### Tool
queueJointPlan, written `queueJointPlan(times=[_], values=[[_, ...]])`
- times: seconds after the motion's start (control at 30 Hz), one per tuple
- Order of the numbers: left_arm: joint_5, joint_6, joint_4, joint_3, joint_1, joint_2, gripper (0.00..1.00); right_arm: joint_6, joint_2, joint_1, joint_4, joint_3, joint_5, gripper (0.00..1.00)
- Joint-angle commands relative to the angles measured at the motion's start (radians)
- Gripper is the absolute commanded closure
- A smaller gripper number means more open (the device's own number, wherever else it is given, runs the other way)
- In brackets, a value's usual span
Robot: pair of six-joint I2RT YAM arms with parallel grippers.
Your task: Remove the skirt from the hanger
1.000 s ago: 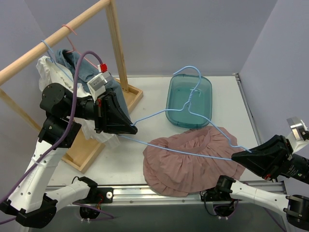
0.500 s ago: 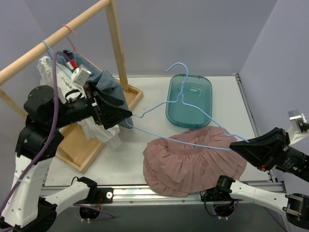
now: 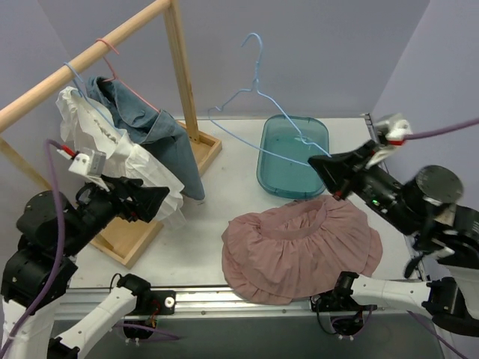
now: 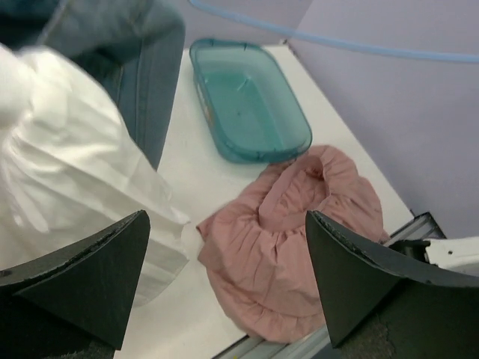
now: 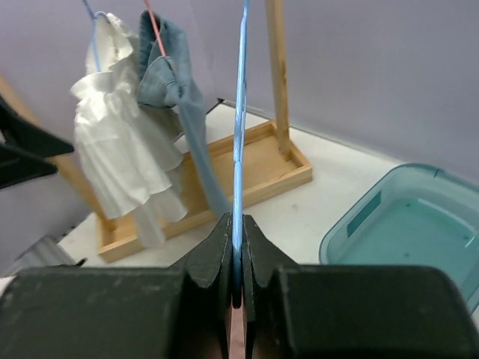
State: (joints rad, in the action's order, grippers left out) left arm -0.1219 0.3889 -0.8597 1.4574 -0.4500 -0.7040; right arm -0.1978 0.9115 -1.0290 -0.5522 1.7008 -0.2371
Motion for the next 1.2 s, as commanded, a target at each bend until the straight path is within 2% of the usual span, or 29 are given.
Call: queueJointPlan(times=[0.0,0.1,0.17,0.27,0.37,0.57,0.73,0.87,1.17], values=[[-0.008,0.031,0.004,-0.127,0.005,0.023,0.06,0.219,0.104,0.001,0.324,-0.076,-0.093,1.0],[-0.063,0.074,0.051,-0.245,0.005,0.069,0.06,0.322,0.209,0.004,0.46,-0.09,-0.088,1.0],[-0.116,0.09,0.077,-0.294,0.004,0.102,0.06,0.351,0.278,0.042,0.504,-0.037,-0.019,1.0],[-0.16,0.091,0.068,-0.367,0.004,0.126,0.06,0.319,0.444,0.159,0.576,0.057,0.144,1.0],[-0.206,0.087,0.056,-0.416,0.004,0.142,0.06,0.305,0.556,0.208,0.641,0.129,0.226,1.0],[-0.234,0.028,-0.008,-0.473,0.002,0.124,0.06,0.31,0.736,0.236,0.693,0.29,0.286,1.0],[-0.225,0.016,-0.009,-0.473,-0.024,0.034,0.06,0.296,0.819,0.234,0.761,0.348,0.308,1.0],[-0.223,0.004,0.016,-0.465,-0.033,0.005,0.06,0.29,0.846,0.225,0.746,0.404,0.297,1.0],[-0.246,-0.012,0.065,-0.473,-0.044,-0.055,0.06,0.325,0.79,0.166,0.699,0.389,0.202,1.0]])
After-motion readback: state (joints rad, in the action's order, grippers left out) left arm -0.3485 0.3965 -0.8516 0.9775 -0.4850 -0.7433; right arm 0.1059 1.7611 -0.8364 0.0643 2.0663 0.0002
